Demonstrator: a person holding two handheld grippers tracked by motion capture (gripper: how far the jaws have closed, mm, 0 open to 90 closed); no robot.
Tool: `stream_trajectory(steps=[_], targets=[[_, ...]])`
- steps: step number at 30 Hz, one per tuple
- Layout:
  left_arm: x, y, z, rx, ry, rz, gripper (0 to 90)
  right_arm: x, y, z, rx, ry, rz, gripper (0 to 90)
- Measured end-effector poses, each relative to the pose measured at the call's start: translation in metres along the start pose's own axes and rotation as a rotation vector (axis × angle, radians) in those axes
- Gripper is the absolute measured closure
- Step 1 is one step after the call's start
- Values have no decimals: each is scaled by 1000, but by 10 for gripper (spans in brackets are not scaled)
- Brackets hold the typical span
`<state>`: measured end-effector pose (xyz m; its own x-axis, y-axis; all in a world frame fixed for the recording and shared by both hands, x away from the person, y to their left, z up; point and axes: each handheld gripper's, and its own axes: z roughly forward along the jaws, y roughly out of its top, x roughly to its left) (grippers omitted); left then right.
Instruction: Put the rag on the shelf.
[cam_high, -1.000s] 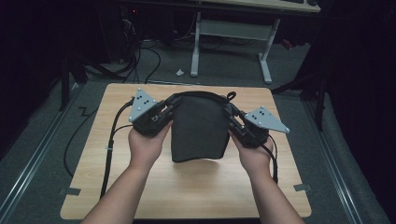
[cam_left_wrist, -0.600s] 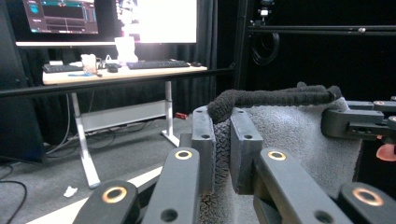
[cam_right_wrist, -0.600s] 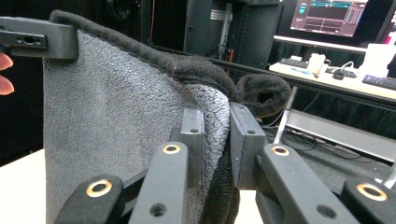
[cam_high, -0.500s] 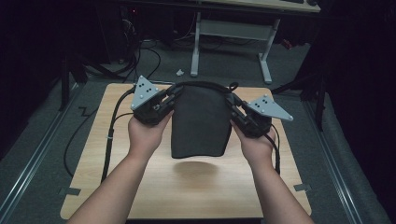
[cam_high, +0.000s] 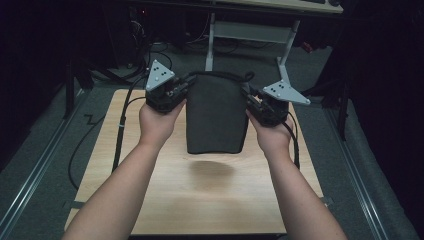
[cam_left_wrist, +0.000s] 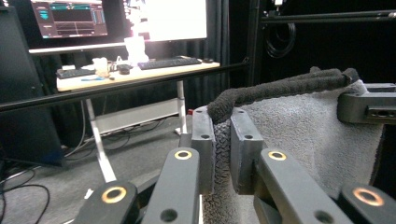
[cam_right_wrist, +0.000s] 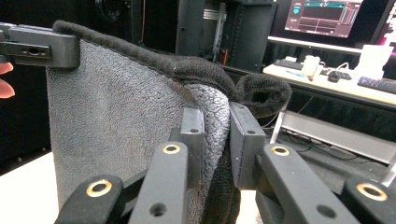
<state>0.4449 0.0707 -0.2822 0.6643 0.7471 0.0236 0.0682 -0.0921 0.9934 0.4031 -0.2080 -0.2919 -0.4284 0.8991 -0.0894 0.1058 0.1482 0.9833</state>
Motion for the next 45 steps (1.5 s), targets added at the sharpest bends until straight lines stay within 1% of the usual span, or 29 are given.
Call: stream_trajectory(steps=[2, 5, 7, 8, 9, 10, 12, 13, 14, 15, 17, 19, 20, 21, 23, 25, 26, 27, 29, 31, 32, 34, 37, 39, 42, 45], targets=[[4, 1, 5, 2, 8, 2, 822, -2, 3, 4, 0, -4, -13, 785], [10, 3, 14, -10, 15, -5, 822, -6, 9, 12, -2, -15, -19, 785], [15, 5, 20, -15, 17, -8, 822, -10, 11, 18, -6, -10, -5, 785], [17, 6, 22, -21, 22, 1, 822, -11, 13, 20, -6, -9, 0, 785], [18, 7, 24, -12, 20, -4, 822, -13, 14, 23, -4, -10, -6, 785], [20, 9, 27, -19, 27, 11, 822, -15, 15, 26, -3, -9, -4, 785], [23, 9, 32, -15, 21, 3, 822, -20, 16, 32, -5, -9, -2, 784], [24, 9, 34, -11, 25, 2, 822, -23, 16, 36, -1, -4, 11, 784], [26, 9, 37, -15, 33, 14, 822, -25, 16, 39, 1, -2, 17, 784], [28, 8, 39, -3, 32, 9, 821, -28, 16, 44, 2, 2, 17, 784], [32, 7, 44, 7, 33, 12, 817, -33, 15, 51, 11, 9, 13, 783], [37, 6, 49, 22, 61, 44, 817, -36, 14, 59, 25, 14, 18, 782], [37, 4, 52, 32, 54, 35, 817, -37, 13, 63, 30, 13, 13, 783], [39, 2, 54, 42, 61, 35, 817, -38, 13, 66, 37, 15, 5, 783], [43, -4, 60, 64, 76, 54, 816, -40, 10, 72, 51, 19, -6, 783], [46, -11, 65, 94, 73, 52, 817, -42, 6, 77, 67, 24, -28, 783], [47, -15, 68, 108, 70, 52, 817, -43, 4, 80, 86, 23, -34, 783], [47, -20, 70, 120, 64, 36, 817, -44, 1, 82, 103, 23, -33, 783], [48, -30, 74, 143, 55, 23, 818, -48, -7, 86, 128, 32, -29, 783], [50, -40, 78, 171, 49, 15, 818, -50, -14, 90, 155, 44, -27, 783], [50, -45, 79, 179, 43, 6, 818, -52, -18, 92, 167, 48, -26, 782], [51, -53, 82, 196, 35, 0, 819, -54, -25, 94, 191, 59, -21, 782], [54, -64, 85, 231, 26, -14, 820, -56, -35, 98, 216, 70, -28, 782], [56, -71, 87, 249, 20, -26, 820, -56, -41, 102, 240, 75, -30, 782], [57, -78, 89, 267, 14, -28, 820, -58, -48, 106, 259, 84, -19, 781], [57, -84, 91, 292, 9, -29, 821, -60, -54, 109, 281, 95, -27, 781]])
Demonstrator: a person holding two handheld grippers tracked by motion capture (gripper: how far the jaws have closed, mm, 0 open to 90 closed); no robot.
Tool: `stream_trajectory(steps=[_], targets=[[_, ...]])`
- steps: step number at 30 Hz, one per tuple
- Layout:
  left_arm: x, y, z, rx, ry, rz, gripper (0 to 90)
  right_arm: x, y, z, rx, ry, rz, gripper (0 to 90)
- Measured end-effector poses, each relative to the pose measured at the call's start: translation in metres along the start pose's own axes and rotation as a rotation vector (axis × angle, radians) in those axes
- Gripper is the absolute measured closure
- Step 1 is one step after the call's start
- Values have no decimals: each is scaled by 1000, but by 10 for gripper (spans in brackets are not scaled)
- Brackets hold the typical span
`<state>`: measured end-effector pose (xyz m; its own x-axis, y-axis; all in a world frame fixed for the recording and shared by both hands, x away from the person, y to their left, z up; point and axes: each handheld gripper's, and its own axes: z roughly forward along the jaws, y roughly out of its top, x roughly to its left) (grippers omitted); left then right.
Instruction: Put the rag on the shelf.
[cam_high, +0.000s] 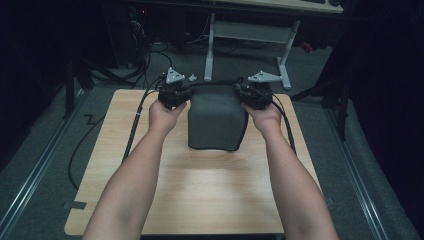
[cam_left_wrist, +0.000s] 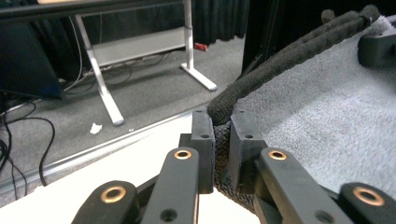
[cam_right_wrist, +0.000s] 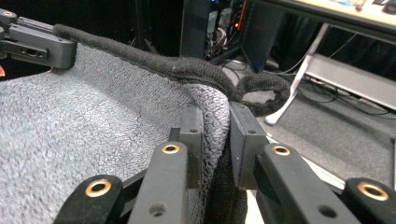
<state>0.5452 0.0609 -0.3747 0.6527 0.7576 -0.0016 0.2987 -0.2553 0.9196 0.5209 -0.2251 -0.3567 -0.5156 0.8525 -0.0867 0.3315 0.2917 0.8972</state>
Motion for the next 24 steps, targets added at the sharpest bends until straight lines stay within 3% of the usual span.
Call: stream_trajectory(steps=[9, 20, 24], targets=[[3, -25, 10, 63, -29, -19, 822, -2, -20, 11, 48, 36, -16, 782], [5, -50, 17, 108, -72, -78, 822, -4, -50, 23, 88, 85, 55, 780], [4, -58, 20, 129, -85, -96, 822, -5, -60, 26, 94, 105, 109, 775]])
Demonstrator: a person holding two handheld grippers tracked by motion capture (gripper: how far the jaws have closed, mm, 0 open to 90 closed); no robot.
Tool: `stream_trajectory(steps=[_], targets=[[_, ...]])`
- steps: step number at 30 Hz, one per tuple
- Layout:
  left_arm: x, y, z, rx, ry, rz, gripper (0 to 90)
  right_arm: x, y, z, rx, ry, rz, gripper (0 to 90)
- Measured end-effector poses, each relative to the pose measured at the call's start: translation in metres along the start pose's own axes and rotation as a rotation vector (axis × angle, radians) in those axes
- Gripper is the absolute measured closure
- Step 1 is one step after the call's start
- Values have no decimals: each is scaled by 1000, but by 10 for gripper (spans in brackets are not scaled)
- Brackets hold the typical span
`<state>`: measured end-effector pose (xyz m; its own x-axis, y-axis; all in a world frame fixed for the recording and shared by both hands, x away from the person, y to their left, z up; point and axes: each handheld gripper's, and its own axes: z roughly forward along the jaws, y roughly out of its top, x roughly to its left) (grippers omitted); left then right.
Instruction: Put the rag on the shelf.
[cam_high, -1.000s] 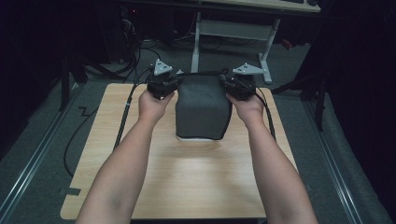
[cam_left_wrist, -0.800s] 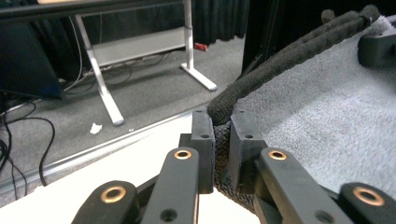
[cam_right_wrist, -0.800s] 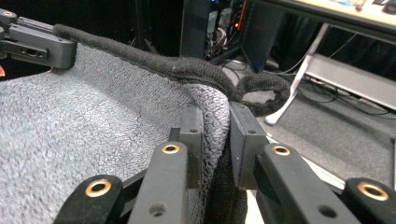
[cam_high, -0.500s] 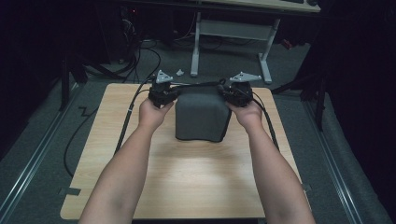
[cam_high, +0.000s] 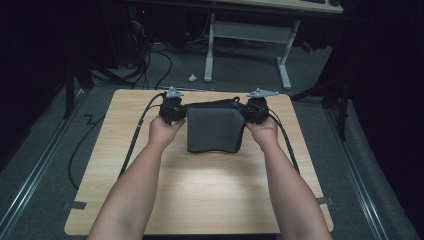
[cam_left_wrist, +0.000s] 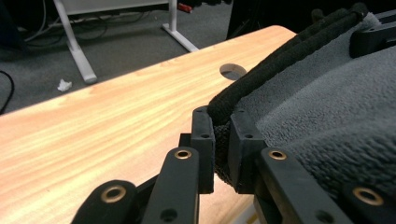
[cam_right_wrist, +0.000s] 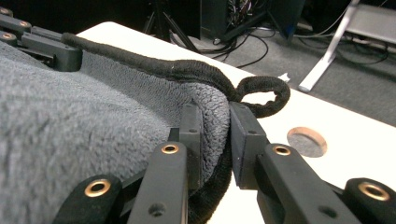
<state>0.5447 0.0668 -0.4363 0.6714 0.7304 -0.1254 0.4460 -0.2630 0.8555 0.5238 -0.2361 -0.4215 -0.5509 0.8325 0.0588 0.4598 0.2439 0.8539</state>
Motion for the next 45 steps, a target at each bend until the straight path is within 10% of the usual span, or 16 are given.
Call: stream_trajectory(steps=[30, 45], targets=[[4, -20, 2, 45, -44, -95, 777, -6, -17, 5, 29, 15, 113, 629], [7, -13, -12, 10, 43, -82, 634, -14, -1, -15, -24, -53, 102, 527]])
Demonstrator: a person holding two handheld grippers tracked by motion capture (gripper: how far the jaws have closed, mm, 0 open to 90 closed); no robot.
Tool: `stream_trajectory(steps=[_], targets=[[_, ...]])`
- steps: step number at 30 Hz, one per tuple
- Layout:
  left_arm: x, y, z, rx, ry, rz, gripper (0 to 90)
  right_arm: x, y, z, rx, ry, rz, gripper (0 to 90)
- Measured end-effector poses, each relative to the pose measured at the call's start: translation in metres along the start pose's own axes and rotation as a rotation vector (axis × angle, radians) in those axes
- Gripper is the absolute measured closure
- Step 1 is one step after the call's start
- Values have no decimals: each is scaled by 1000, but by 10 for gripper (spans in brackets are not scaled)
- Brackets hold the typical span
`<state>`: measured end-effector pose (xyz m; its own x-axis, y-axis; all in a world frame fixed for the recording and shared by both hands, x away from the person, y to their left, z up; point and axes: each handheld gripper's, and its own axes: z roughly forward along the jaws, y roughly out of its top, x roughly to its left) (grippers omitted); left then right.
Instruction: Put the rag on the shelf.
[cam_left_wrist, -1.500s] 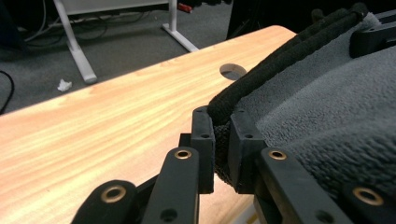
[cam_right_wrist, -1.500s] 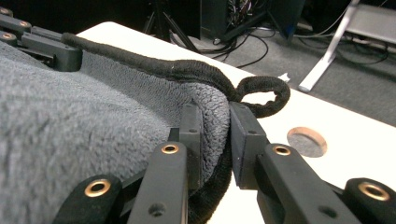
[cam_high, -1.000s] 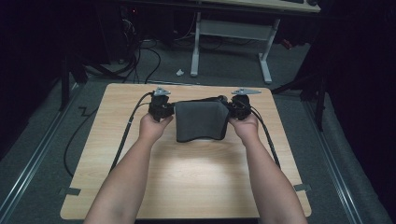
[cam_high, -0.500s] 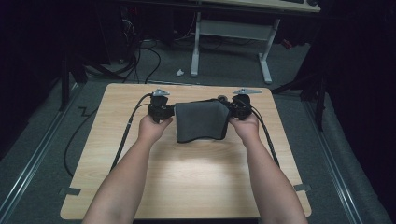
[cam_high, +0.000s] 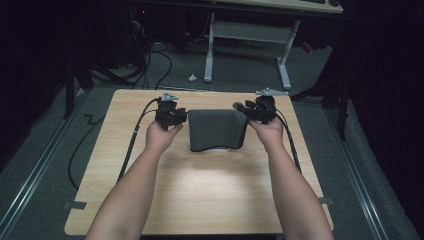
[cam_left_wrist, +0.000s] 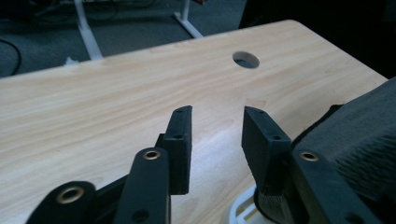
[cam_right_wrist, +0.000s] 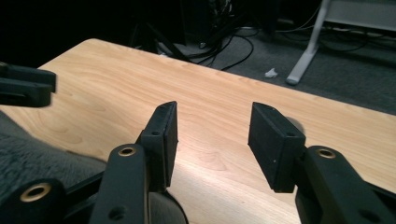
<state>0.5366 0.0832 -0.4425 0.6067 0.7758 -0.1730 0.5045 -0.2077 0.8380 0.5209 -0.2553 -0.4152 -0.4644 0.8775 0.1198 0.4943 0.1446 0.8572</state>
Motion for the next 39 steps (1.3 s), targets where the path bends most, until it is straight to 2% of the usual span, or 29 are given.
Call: stream_trajectory(steps=[6, 9, 13, 17, 24, 27, 29, 32, 34, 36, 38, 39], targets=[[5, 4, -18, -44, 34, 11, 572, -6, 0, -19, -47, -33, 2, 516], [5, 5, -26, -74, 50, 13, 562, -6, -1, -25, -52, -47, -2, 512], [8, 5, -35, -84, 72, 14, 551, -4, -3, -30, -58, -56, -11, 510], [12, 1, -42, -96, 76, 1, 552, -3, -6, -32, -59, -62, -9, 508], [15, -11, -55, -109, 88, 3, 542, 0, -17, -40, -62, -82, -31, 498], [14, -16, -64, -141, 89, 10, 537, 1, -22, -47, -63, -81, -33, 486], [12, -19, -71, -154, 89, 11, 528, 3, -25, -53, -53, -100, -55, 475], [7, -25, -82, -178, 92, 24, 516, 7, -30, -64, -87, -105, -70, 469], [4, -29, -89, -181, 94, 32, 509, 10, -32, -70, -71, -98, -82, 443], [1, -34, -97, -187, 89, 37, 497, 16, -36, -77, -70, -103, -112, 440], [-2, -41, -105, -191, 82, 29, 483, 23, -41, -85, -95, -106, -138, 443], [-4, -45, -110, -196, 81, 25, 481, 27, -42, -88, -84, -104, -153, 432]])
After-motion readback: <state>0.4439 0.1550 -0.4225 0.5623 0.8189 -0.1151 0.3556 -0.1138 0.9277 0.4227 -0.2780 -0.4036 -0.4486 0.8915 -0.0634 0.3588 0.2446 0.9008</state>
